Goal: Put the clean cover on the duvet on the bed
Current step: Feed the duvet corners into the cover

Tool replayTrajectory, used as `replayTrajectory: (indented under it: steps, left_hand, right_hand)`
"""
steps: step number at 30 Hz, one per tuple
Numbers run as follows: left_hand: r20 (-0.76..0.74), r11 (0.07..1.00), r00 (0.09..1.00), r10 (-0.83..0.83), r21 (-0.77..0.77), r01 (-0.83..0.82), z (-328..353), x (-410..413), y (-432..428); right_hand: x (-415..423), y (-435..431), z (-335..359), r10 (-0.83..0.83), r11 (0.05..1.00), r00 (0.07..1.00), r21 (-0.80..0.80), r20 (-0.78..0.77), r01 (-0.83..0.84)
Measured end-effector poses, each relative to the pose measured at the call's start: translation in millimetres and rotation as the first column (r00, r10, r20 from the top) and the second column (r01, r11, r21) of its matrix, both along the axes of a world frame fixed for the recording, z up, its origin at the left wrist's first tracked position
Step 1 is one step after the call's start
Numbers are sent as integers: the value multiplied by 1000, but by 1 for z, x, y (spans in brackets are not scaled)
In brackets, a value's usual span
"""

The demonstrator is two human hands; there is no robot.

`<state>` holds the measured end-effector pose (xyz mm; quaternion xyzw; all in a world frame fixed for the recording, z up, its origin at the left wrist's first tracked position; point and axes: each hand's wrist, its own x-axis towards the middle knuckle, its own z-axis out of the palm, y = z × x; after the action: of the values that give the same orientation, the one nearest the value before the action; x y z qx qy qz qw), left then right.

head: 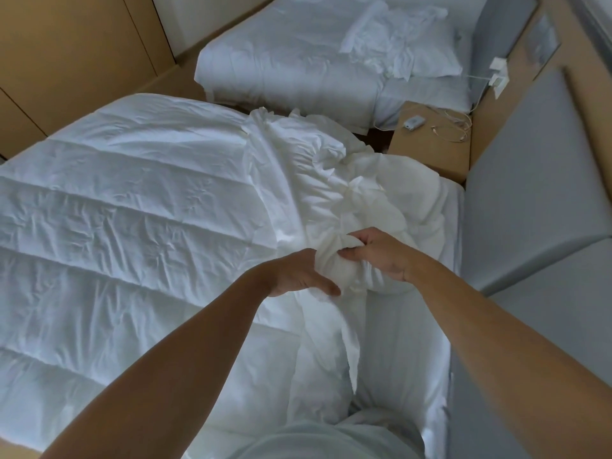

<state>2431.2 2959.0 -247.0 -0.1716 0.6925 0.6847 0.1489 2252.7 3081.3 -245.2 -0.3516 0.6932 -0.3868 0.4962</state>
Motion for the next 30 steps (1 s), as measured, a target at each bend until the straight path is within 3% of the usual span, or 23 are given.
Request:
replayTrajectory:
  steps: [5,7,9,11,13,15,18,23,28,30]
  left_hand:
    - [2,992,999,33,-124,-32,1,-4,-6]
    - [-33,969,997,63,-236,-69,3,-7,-7]
    - [-73,962,991,109,-245,-124,4,-9,-8]
    - [-90,960,982,168,-212,-184,4,-10,-9]
    - [-92,958,977,190,-201,-205,5,-10,-9]
    - [-60,970,982,178,-159,-186,6,-9,-10]
    - [46,987,997,54,-155,-46,5,-5,-11]
    - [171,944,972,-160,-262,201,-3,-6,-5]
    - [85,936,989,-118,-324,139,-4,-10,6]
    - [118,886,976,-186,-409,218,-3,-15,9]
  right_hand:
    - [5,-2,-3,-49,999,993,26,109,46]
    - [5,3,-2,28,994,982,103,186,-47]
    - [8,8,-1,160,964,964,175,211,-198]
    - [14,9,-4,260,935,961,226,89,-274]
    - [16,7,-7,224,952,974,222,-28,-212]
    - [11,6,-7,117,979,993,171,-23,-111]
    - [4,7,-3,3,995,999,97,-32,0]
    - [11,4,-2,8,1000,995,27,-103,-6]
    - [10,6,-6,-131,991,988,-47,-84,127]
    - [7,5,-10,-143,990,987,-18,-75,142]
